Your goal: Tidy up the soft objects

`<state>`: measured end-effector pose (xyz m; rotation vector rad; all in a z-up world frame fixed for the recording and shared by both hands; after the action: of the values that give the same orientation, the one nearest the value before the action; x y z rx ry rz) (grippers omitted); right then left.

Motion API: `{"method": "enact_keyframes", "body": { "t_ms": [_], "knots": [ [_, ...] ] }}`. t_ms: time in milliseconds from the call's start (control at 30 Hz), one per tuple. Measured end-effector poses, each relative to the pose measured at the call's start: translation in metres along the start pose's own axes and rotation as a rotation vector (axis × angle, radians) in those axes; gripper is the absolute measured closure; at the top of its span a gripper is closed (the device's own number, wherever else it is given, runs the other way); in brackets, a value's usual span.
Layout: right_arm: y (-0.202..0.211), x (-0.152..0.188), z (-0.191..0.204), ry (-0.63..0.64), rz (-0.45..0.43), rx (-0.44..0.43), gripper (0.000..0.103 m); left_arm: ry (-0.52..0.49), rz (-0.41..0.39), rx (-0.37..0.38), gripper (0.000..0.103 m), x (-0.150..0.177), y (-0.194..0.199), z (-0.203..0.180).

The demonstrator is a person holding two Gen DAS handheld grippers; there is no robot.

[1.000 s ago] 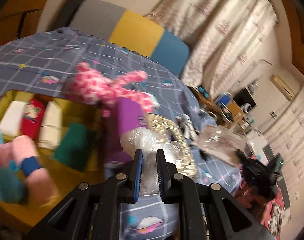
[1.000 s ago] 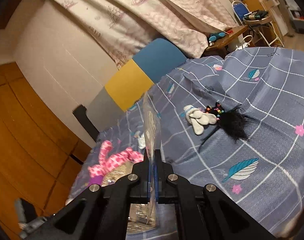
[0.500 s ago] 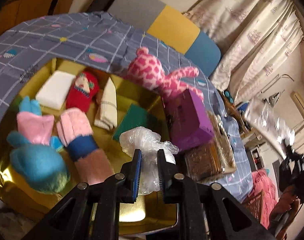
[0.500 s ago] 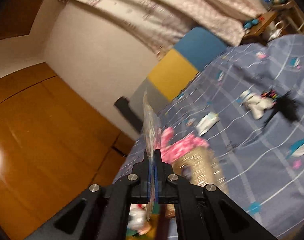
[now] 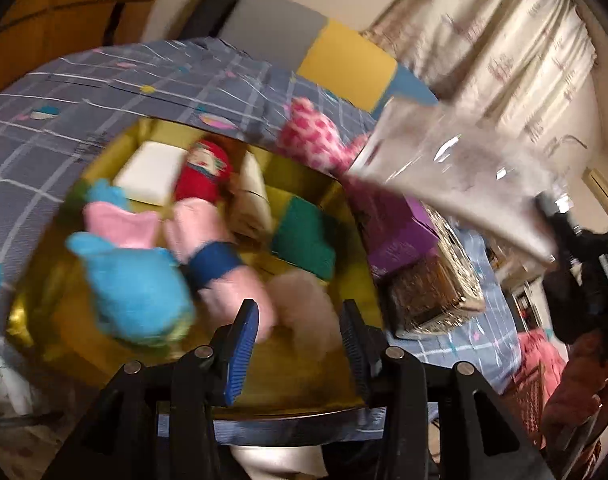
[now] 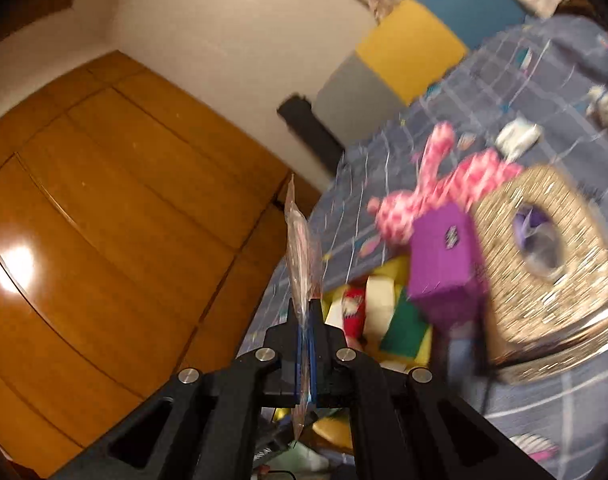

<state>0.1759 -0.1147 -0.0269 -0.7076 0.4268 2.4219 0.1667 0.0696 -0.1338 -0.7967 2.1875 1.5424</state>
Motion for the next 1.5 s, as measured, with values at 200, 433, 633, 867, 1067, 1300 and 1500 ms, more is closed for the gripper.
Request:
{"method": "enact_keyframes", "body": {
  "t_ms": [200,433,633,867,1067,1300,1500],
  "knots": [
    [-0.042,0.031,-0.015,-0.049,0.083,0.011,0.1,0.124,-0.041,-0.045,0.061,-0.005,0.015,0.045],
    [-0.083,0.046,-0.039,-0.135,0.119,0.029,0.1,0.193,-0.076,-0.058,0.061,-0.012,0.024,0.066],
    [-0.138,0.053,-0.047,-0.163,0.17,0.011,0.099,0.222,-0.089,-0.064,0.061,-0.016,0.027,0.076],
    [-0.185,0.068,-0.076,-0.097,0.283,0.146,0.042,0.233,-0.094,-0.063,0.061,-0.017,0.029,0.08],
    [-0.151,0.05,-0.061,0.053,0.218,0.192,0.036,0.258,-0.078,-0.056,0.061,-0.014,0.025,0.084],
    [-0.112,0.043,-0.034,0.173,0.18,0.218,0.031,0.217,-0.061,-0.048,0.061,-0.008,0.02,0.07],
    [-0.084,0.035,-0.02,0.226,0.137,0.22,0.029,0.182,-0.03,-0.012,0.061,0.0,0.013,0.051]
  ]
}}
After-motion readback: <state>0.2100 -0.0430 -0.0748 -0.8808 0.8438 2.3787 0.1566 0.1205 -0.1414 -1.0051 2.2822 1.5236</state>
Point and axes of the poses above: each gripper's, at about its wrist camera, not at the fingertips, and y roughly against the way its jaws point, z to its left, x to its underside, the point moved 10 cm from there along -y, roughly the way its jaws point, and after that the axes turned 11 degrees about -x, right-handed, at the moved point
